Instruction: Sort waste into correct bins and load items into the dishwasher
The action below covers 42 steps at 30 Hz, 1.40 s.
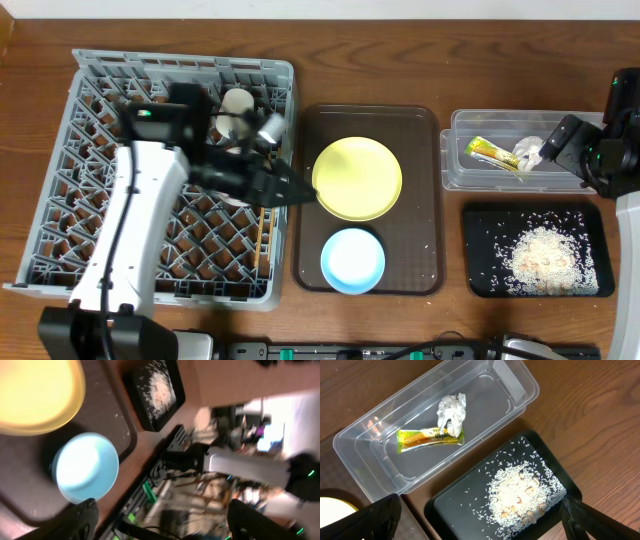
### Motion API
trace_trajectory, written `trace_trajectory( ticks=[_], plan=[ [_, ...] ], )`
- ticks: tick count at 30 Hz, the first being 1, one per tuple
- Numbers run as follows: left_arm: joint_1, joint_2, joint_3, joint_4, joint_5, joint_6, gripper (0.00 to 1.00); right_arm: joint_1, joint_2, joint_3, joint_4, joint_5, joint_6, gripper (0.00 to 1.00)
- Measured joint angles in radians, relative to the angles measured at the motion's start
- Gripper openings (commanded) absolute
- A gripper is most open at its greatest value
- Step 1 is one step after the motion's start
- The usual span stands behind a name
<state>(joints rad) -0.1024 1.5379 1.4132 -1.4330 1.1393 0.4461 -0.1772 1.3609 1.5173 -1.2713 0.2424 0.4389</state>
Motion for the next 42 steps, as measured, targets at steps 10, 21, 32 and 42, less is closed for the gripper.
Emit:
trace_trajectory(
  ticks=[10, 21, 32, 42],
  plan=[
    [-0.379, 0.0, -0.046, 0.415, -0.33, -0.465, 0.91, 0.0, 0.0, 0.0, 0.0, 0.0, 0.0, 0.99],
    [-0.784, 0.008, -0.058, 0.559, -0.938, -0.985, 0.42, 0.0, 0.0, 0.0, 0.0, 0.0, 0.0, 0.99],
    [-1.0, 0.172, -0.058, 0.595, -1.093, -1.112, 0.29, 0.0, 0.0, 0.0, 0.0, 0.0, 0.0, 0.99],
    [-1.017, 0.325, -0.061, 0.532, -1.257, -1.385, 0.29, 0.0, 0.0, 0.0, 0.0, 0.0, 0.0, 0.99]
  ],
)
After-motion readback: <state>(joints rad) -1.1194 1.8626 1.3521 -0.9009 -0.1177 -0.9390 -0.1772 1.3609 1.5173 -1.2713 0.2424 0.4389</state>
